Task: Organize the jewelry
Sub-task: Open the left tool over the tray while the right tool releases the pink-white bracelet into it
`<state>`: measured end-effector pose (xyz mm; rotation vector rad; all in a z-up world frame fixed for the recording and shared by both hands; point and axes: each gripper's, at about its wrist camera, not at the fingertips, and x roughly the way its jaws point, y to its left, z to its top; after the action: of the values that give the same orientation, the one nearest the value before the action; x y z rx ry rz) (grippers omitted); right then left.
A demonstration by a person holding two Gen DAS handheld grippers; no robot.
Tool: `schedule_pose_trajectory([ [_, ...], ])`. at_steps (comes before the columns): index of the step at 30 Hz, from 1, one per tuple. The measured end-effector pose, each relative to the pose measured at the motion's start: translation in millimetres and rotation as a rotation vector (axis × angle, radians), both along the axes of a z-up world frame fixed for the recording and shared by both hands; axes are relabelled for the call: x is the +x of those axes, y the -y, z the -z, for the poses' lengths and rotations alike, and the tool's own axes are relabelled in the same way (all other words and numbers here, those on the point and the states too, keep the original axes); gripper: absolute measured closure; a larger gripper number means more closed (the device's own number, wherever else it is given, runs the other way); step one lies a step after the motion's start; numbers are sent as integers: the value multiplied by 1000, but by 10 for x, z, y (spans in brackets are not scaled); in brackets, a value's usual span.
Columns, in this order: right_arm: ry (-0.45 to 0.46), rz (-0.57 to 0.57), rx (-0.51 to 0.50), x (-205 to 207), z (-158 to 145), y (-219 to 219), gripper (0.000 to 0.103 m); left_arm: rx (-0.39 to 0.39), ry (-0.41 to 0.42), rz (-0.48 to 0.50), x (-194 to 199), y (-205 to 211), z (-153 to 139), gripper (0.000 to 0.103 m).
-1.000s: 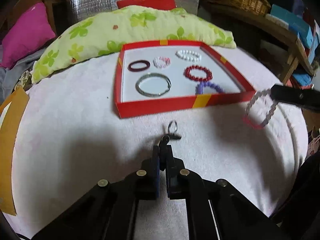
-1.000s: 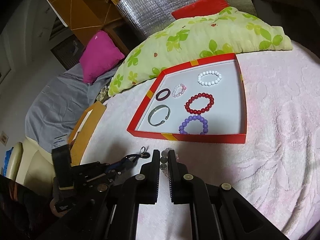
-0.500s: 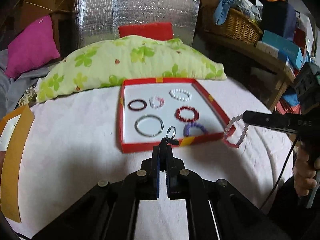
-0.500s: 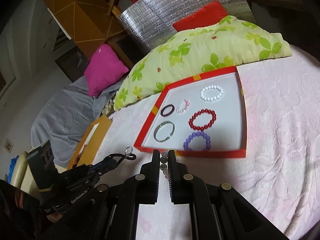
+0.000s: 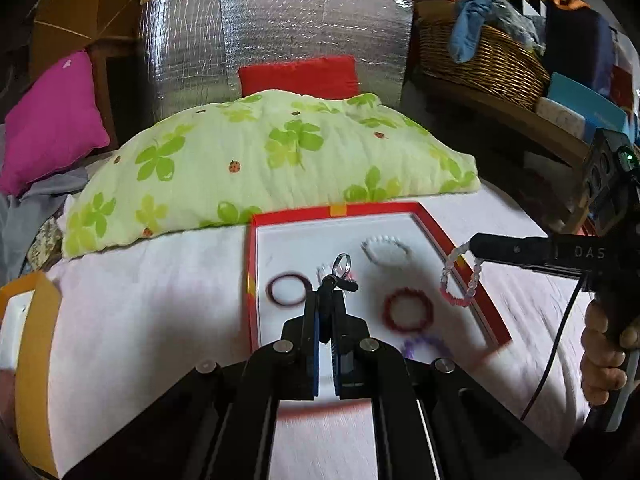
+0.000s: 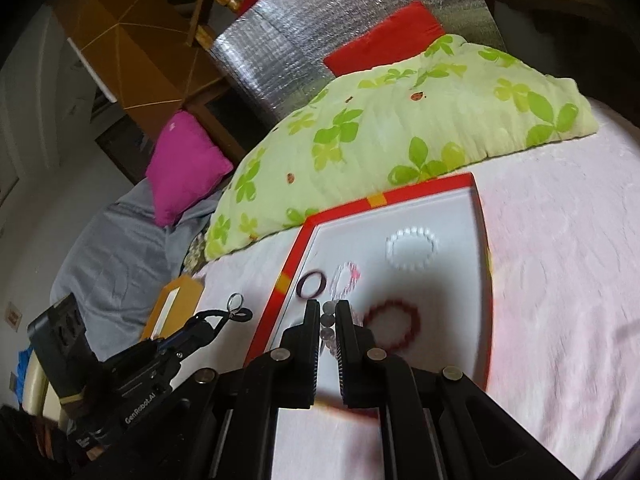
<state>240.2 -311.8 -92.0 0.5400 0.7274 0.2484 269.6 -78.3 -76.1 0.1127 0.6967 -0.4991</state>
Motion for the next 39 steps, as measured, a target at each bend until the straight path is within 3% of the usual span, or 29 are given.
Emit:
schedule_pose_trajectory([
  [9,-65,8,21,1115,178,-39,94,65,-70,-11,936,256,312,98],
  [15,-119,23,66,1583,481,-38,94,98,-116,9,1274,407,533,98],
  [23,-180,40,68,1828,758,-12,94,158,-138,5,1447,509,698,98],
  [31,-190,75,19,1870,809,10,91,190,-166,-9,1471,539,786,97],
  [33,-184,76,10,1875,807,10,91,200,-170,-6,1462,553,794,93],
  [35,-194,81,6,1880,818,25,91,206,-168,-12,1451,569,803,71],
  [37,-198,87,8,1874,817,49,91,206,-138,-29,1410,549,742,58],
  [39,-196,90,9,1858,789,70,91,198,-116,-41,1335,526,672,55],
])
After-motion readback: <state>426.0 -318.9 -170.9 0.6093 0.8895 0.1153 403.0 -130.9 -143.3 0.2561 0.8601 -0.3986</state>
